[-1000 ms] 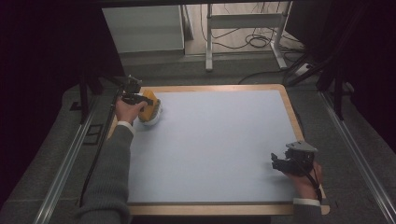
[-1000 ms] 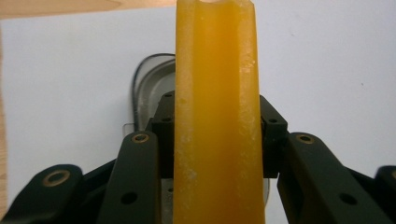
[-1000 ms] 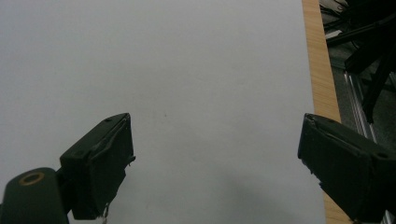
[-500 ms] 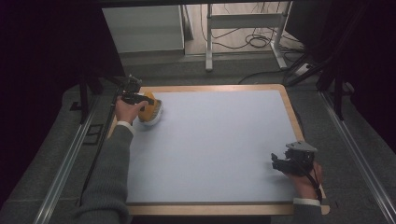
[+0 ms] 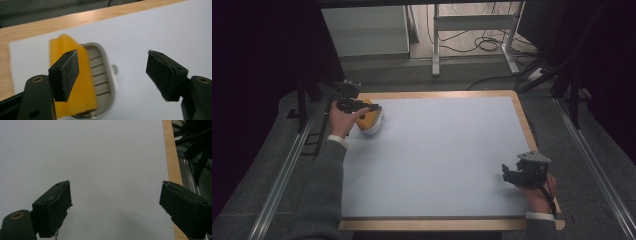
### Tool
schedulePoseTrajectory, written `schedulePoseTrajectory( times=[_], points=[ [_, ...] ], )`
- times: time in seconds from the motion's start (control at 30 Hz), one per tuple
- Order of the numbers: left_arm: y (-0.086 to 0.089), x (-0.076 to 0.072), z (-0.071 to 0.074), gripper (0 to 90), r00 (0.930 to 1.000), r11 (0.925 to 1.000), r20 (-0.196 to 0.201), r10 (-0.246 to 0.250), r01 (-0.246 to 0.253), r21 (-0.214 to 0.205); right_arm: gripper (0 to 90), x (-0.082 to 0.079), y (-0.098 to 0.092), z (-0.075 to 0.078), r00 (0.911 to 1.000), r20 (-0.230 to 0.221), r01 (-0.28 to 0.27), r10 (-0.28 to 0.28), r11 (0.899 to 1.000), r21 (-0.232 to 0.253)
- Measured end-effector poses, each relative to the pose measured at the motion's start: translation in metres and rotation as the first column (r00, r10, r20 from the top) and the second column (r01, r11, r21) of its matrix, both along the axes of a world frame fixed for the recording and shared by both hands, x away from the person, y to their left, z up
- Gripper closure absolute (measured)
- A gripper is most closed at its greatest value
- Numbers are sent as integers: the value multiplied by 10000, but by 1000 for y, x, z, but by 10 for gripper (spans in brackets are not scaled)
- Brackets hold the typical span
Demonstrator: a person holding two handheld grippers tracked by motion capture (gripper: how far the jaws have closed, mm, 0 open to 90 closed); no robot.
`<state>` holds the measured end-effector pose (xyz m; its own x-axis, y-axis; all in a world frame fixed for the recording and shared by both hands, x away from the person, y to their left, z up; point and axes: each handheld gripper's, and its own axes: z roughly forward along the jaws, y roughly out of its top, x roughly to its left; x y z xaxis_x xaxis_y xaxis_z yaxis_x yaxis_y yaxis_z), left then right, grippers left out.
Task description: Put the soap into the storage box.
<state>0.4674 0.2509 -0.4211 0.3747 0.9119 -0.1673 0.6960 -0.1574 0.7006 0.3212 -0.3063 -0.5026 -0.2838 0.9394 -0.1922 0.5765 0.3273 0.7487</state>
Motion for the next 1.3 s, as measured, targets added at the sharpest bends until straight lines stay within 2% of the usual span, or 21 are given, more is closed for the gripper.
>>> schedulePoseTrajectory(
  times=[0.1, 0.13, 0.17, 0.23, 0.27, 0.3, 0.33, 0.37, 0.4, 0.43, 0.47, 0.5, 0.63, 0.67, 0.77, 0.87, 1.03, 1.07, 1.13, 1.2, 1.3],
  points=[
    [-3, -10, -2, 264, 9993, 9993, -48, -361, 361, -83, 106, 1, 0, 0, 10000, -23, 19, -19, 10000, 4],
    [-4, -18, -5, 250, 9983, 9984, -178, -558, 557, -89, 106, 1, 1, 0, 10000, -17, -28, 28, 10000, 10],
    [-4, -18, -5, 247, 9983, 9984, -178, -558, 557, -89, 106, 1, 1, 0, 10000, -17, -28, 28, 10000, 10],
    [-5, -30, -9, 244, 9972, 9972, -123, -741, 740, -86, 106, 1, 2, 1, 10000, 5, -62, 62, 10000, 8],
    [-6, -42, -15, 239, 9949, 9949, -119, -1000, 998, -166, 106, 0, 3, 1, 10000, 1, -80, 80, 10000, -5],
    [-6, -42, -15, 236, 9949, 9949, -119, -1000, 998, -166, 106, 0, 3, 1, 10000, -9, -77, 77, 10000, -10],
    [-7, -54, -23, 236, 9931, 9931, -157, -1159, 1156, -191, 106, 0, 3, 2, 10000, 20, -77, 77, 10000, -13],
    [-7, -54, -23, 234, 9931, 9931, -157, -1159, 1156, -191, 106, 0, 3, 2, 10000, 20, -77, 77, 10000, -13],
    [-6, -63, -29, 236, 9925, 9925, -132, -1218, 1217, -126, 106, 0, 4, 3, 9999, 60, -90, 90, 10000, 10],
    [-6, -63, -29, 237, 9925, 9925, -132, -1218, 1217, -126, 106, 0, 4, 3, 9999, 60, -90, 90, 10000, 10],
    [-5, -72, -35, 236, 9920, 9920, -126, -1260, 1259, -80, 106, -1, 5, 4, 9999, 74, -90, 90, 10000, 17],
    [-5, -72, -35, 234, 9920, 9920, -126, -1260, 1259, -80, 106, -1, 5, 4, 9999, 74, -90, 90, 10000, 17],
    [-5, -88, -43, 229, 9899, 9899, -85, -1413, 1412, -162, 106, -1, 6, 3, 9999, 52, -123, 123, 9999, -23],
    [-6, -96, -48, 229, 9894, 9889, -13, -1451, 1450, -317, 106, 0, 5, 2, 9999, 23, -134, 134, 9999, -59],
    [-7, -105, -55, 229, 9882, 9867, 109, -1528, 1531, -541, 106, 0, 5, 2, 9999, 29, -127, 128, 9999, -77],
    [-13, -122, -68, 225, 9835, 9810, 108, -1803, 1806, -707, 106, 1, 5, 2, 9999, 75, -88, 89, 9999, -76],
    [-14, -130, -80, 212, 9816, 9768, -186, -1900, 1871, -1039, 107, 1, 8, 2, 9999, 71, -141, 142, 9999, -99],
    [-13, -133, -86, 216, 9852, 9773, -170, -1706, 1669, -1307, 107, 0, 9, 2, 9998, 80, -154, 155, 9998, -80],
    [-12, -136, -91, 219, 9864, 9761, -106, -1641, 1608, -1460, 107, 0, 9, 3, 9998, 89, -172, 173, 9998, -59],
    [-12, -139, -94, 220, 9879, 9762, 19, -1551, 1536, -1531, 107, 0, 9, 3, 9998, 103, -181, 181, 9998, -36],
    [-12, -139, -97, 221, 9874, 9770, -54, -1582, 1557, -1458, 107, 0, 9, 3, 9996, 150, -250, 249, 9997, 66]
  ],
)
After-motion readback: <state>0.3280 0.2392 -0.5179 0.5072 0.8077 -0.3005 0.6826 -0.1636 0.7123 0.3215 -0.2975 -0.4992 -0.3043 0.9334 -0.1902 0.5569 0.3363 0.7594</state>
